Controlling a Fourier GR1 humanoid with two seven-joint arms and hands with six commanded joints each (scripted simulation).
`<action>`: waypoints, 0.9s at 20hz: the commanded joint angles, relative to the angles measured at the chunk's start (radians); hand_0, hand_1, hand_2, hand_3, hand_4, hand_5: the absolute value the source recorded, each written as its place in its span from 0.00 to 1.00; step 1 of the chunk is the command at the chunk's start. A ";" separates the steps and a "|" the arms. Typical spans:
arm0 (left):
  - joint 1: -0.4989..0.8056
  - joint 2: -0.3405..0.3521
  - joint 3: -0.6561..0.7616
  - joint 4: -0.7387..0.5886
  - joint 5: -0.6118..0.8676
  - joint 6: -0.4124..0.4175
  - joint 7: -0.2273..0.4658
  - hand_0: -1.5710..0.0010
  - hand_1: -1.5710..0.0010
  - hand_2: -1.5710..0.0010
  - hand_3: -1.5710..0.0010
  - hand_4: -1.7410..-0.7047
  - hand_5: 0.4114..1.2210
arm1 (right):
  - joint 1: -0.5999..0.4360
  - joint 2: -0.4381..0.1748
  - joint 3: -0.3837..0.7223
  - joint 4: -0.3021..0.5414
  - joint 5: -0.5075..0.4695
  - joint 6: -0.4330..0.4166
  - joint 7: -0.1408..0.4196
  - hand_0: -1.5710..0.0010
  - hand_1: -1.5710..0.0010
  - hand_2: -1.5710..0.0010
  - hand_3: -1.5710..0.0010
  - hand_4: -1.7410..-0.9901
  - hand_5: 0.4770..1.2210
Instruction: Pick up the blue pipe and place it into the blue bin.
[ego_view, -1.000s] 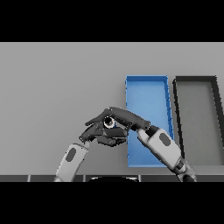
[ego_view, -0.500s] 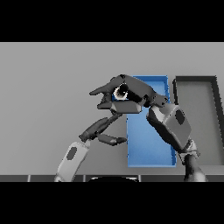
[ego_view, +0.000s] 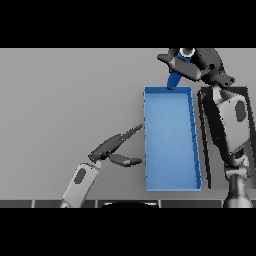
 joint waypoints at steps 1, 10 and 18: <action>-0.001 0.004 0.002 -0.003 0.004 -0.004 0.001 1.00 1.00 1.00 1.00 0.84 0.00 | 0.028 -0.015 -0.008 0.010 -0.002 0.009 0.006 0.00 0.00 0.00 0.00 0.00 1.00; 0.020 -0.005 -0.009 -0.007 0.009 -0.005 0.002 1.00 1.00 1.00 1.00 0.83 0.01 | 0.407 -0.063 0.009 -0.120 0.010 -0.079 0.075 0.00 0.00 0.00 0.00 0.00 1.00; 0.040 -0.001 -0.019 -0.026 0.005 -0.003 0.000 1.00 1.00 1.00 1.00 0.82 0.01 | 0.605 -0.151 0.176 -0.196 0.059 -0.336 0.156 0.00 0.00 0.00 0.20 0.00 1.00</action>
